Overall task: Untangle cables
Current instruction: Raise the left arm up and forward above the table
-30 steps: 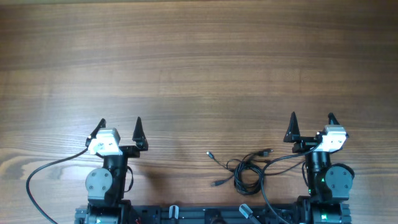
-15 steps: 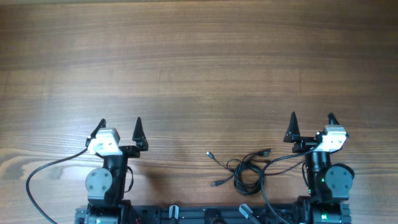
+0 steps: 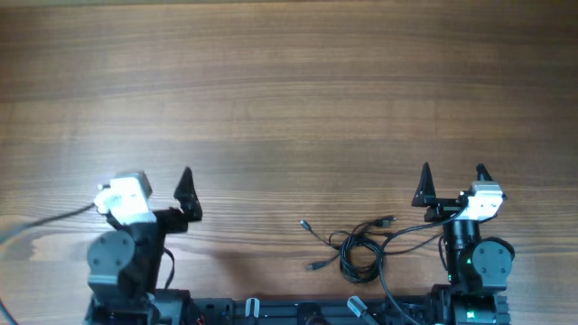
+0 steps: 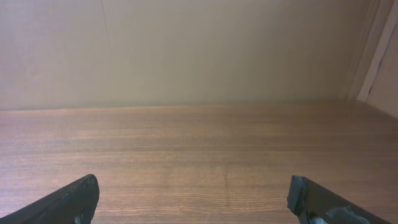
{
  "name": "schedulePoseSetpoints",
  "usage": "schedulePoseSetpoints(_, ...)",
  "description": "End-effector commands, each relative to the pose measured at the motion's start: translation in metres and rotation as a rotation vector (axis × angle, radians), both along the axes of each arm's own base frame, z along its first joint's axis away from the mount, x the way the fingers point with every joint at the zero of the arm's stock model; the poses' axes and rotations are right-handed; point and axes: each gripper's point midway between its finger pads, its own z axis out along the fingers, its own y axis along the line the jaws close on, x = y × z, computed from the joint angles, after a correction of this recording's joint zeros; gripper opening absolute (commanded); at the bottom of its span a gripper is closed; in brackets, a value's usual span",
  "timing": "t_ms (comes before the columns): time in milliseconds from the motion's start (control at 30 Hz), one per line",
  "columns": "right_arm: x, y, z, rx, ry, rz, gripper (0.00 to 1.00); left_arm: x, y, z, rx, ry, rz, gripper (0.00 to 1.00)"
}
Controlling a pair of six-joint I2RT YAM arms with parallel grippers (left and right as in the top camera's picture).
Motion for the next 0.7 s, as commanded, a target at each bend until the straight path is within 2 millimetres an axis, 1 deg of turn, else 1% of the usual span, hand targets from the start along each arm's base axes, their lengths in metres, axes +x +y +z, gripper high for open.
schedulePoseSetpoints(0,0.000,0.000,0.002,-0.018,-0.007,-0.004,1.00,0.012,-0.019,0.030,-0.057,0.061,-0.090,1.00)
schedulePoseSetpoints(67,0.000,0.000,0.002,-0.018,-0.007,-0.004,1.00,0.019,-0.023,0.030,-0.061,0.153,-0.105,1.00)
schedulePoseSetpoints(133,0.000,0.000,0.002,-0.018,-0.007,-0.004,1.00,0.025,-0.025,0.023,-0.062,0.255,-0.109,1.00)
schedulePoseSetpoints(200,0.000,0.000,0.002,-0.018,-0.007,-0.004,1.00,0.029,-0.028,0.012,-0.069,0.371,-0.122,1.00)
schedulePoseSetpoints(267,0.000,0.000,0.002,-0.018,-0.007,-0.004,1.00,0.031,-0.031,-0.005,-0.069,0.495,-0.129,1.00)
schedulePoseSetpoints(367,0.000,0.000,0.002,-0.017,-0.007,-0.004,1.00,0.038,-0.038,-0.028,-0.062,0.616,-0.145,1.00)
schedulePoseSetpoints(467,0.000,0.000,0.002,-0.018,-0.007,-0.004,1.00,0.042,-0.046,-0.043,-0.051,0.675,-0.170,1.00)
schedulePoseSetpoints(667,0.000,0.000,0.002,-0.020,-0.007,-0.005,1.00,0.044,-0.052,-0.047,-0.045,0.688,-0.186,1.00)
